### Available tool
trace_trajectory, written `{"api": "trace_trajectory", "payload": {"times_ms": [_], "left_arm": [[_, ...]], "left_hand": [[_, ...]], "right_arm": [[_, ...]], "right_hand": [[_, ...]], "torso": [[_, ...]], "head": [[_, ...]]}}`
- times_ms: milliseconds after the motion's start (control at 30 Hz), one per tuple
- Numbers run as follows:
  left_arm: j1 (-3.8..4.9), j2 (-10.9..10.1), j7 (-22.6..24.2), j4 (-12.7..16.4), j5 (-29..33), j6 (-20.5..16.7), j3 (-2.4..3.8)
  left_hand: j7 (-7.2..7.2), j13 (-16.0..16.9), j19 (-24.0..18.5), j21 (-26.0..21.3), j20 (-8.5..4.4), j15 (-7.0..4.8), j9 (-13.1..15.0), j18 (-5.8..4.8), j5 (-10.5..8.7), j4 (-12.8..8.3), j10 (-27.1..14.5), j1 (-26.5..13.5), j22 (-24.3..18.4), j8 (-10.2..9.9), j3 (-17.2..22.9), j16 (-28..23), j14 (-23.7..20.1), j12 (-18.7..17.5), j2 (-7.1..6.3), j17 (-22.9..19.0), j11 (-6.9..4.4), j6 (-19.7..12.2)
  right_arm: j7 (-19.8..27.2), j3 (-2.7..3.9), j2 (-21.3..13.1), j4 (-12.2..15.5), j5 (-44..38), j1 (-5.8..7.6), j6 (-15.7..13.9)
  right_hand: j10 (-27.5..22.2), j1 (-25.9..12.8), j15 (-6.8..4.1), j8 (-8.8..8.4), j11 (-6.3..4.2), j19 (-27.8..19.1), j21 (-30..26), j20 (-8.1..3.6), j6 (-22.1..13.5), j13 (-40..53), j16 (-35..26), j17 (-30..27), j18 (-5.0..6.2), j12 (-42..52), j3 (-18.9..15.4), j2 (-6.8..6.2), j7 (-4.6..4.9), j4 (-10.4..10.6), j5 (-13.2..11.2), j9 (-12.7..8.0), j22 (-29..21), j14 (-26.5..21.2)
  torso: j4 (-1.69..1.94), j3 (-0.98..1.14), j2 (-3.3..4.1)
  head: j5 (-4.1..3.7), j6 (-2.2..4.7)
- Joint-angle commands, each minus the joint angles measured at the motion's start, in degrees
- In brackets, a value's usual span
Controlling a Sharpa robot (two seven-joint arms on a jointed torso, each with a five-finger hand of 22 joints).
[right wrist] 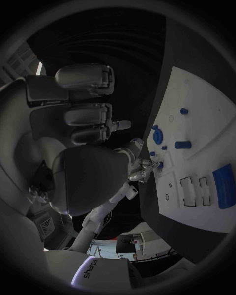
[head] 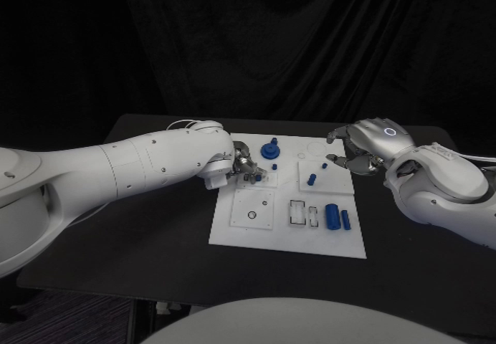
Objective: Assemble the parts on the task board
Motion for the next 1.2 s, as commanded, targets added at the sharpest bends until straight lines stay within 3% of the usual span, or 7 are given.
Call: {"api": "trace_trajectory", "payload": {"times_ms": [33, 133, 200, 300, 667, 900, 1200], "left_arm": [[-0.42, -0.23, -0.76, 0.20, 0.09, 0.62, -0.21], [-0.42, -0.53, -0.04, 0.44, 0.09, -0.49, -0.21], [-0.42, -0.76, 0.47, 0.68, 0.09, -1.25, -0.21], [-0.42, -1.29, 1.48, 1.34, 0.09, -2.69, -0.21], [-0.12, -5.04, 10.73, 6.24, -3.30, -12.30, -0.20], [2.14, -8.13, 14.82, 9.60, -5.56, -16.58, -0.20], [4.50, -10.67, 12.54, 9.16, -9.53, -10.15, -0.20]], "left_hand": [[-0.02, 14.94, 1.59, 0.24, -0.45, -0.32, 0.49, 0.02, 0.19, 0.07, 6.04, 0.54, 11.63, 0.29, -0.42, 0.15, 6.05, 0.20, 0.24, 15.09, -0.41, 0.60], [-0.34, 14.94, 1.71, 0.40, -0.70, -0.55, 1.86, -0.01, 0.20, -0.02, 6.04, 1.05, 11.67, 1.05, -0.85, 0.15, 6.05, 0.20, 0.27, 15.09, -0.66, 1.08], [-1.13, 14.94, 2.01, 0.94, -1.27, -1.17, 6.72, -0.13, 0.21, -0.34, 6.04, 2.35, 11.84, 4.47, -1.71, 0.15, 6.05, 0.20, 0.29, 15.09, -1.37, 1.57], [-1.46, 14.94, 2.18, 1.21, -1.61, -1.48, 10.96, -0.21, 0.23, 0.15, 6.04, 2.79, 11.93, 6.66, -2.62, 0.15, 6.05, 0.20, 0.61, 15.09, -1.70, 0.50], [-2.10, 14.94, 3.40, 4.54, -2.08, -1.99, 15.40, -0.91, 0.27, 0.63, 6.04, 3.01, 12.89, 9.28, -4.43, 0.15, 6.05, 0.20, 0.02, 15.09, -2.28, 0.60], [-2.32, 14.94, 3.85, 5.87, -2.23, -2.15, 15.91, -1.20, 0.44, 0.49, 6.04, 3.53, 13.27, 9.44, -4.69, 0.15, 6.05, 0.20, -0.13, 15.09, -2.46, 0.69], [-2.50, 14.94, 3.89, 6.25, -2.48, -2.32, 16.14, -1.26, 2.40, -1.42, 6.04, 9.77, 13.35, 7.80, -2.58, 0.15, 6.05, 0.20, -0.36, 15.09, -2.65, 0.01]], "right_arm": [[-1.04, 0.04, -0.02, -0.01, -0.28, 0.05, 0.15], [-1.02, 0.04, -0.04, -0.02, -0.28, 0.05, 0.13], [-1.02, 0.04, -0.05, -0.02, -0.28, 0.04, 0.11], [-0.99, 0.04, -0.10, -0.01, -0.28, 0.04, 0.02], [-0.86, 0.04, -0.74, 0.29, -0.28, 0.04, -0.76], [-0.86, 0.04, -1.23, 0.39, -0.28, 0.04, -1.05], [-0.91, 0.04, -1.75, 0.52, -0.28, 0.07, -1.18]], "right_hand": [[6.07, 0.03, -0.33, 0.29, -0.29, 4.37, -0.19, -0.17, 0.36, 15.09, -0.34, 13.51, -0.14, 0.15, 0.21, 0.45, 0.13, -0.08, 0.09, 0.08, 14.06, 5.69], [6.07, 0.03, -0.33, 0.29, -0.29, 4.37, -0.19, -0.17, 0.36, 15.09, -0.34, 13.51, -0.14, 0.15, 0.21, 0.45, 0.13, -0.08, 0.09, 0.08, 14.06, 5.69], [6.07, 0.02, -0.34, 0.29, -0.29, 4.38, -0.17, -0.18, 0.39, 15.09, -0.34, 13.52, -0.15, 0.15, 0.21, 0.44, 0.13, -0.08, 0.09, 0.10, 14.07, 5.70], [6.07, 0.02, -0.34, 0.30, -0.30, 4.38, -0.17, -0.18, 0.40, 15.09, -0.35, 13.50, -0.15, 0.15, 0.21, 0.44, 0.13, -0.08, 0.09, 0.10, 14.07, 5.69], [6.04, -0.26, -0.37, 0.30, -0.31, 4.35, -0.23, -0.20, 0.56, 15.06, -0.34, 13.52, -0.13, 0.12, 0.13, 0.35, 0.13, 0.02, 0.05, 0.20, 14.05, 5.70], [5.99, -0.38, -0.38, 0.29, -0.32, 4.39, -0.17, -0.21, 0.60, 15.00, -0.34, 13.52, -0.15, 0.08, 0.09, 0.31, 0.12, 0.07, 0.05, 0.24, 14.07, 5.70], [5.93, -0.45, -0.38, 0.29, -0.33, 4.41, -0.14, -0.21, 0.63, 14.93, -0.35, 13.50, -0.16, 0.03, 0.08, 0.31, 0.10, 0.11, 0.05, 0.26, 14.08, 5.69]], "torso": [[0.02, 0.02, 0.01], [0.06, 0.01, -0.02], [0.03, 0.03, -0.03], [0.05, 0.01, -0.01], [0.04, 0.02, 0.00], [0.13, 0.01, -0.02], [0.11, 0.22, -0.07]], "head": [[-0.01, -0.01], [0.03, -0.01], [0.10, -0.01], [0.10, -0.01], [0.05, -0.01], [-0.14, -0.01], [-0.35, -0.01]]}}
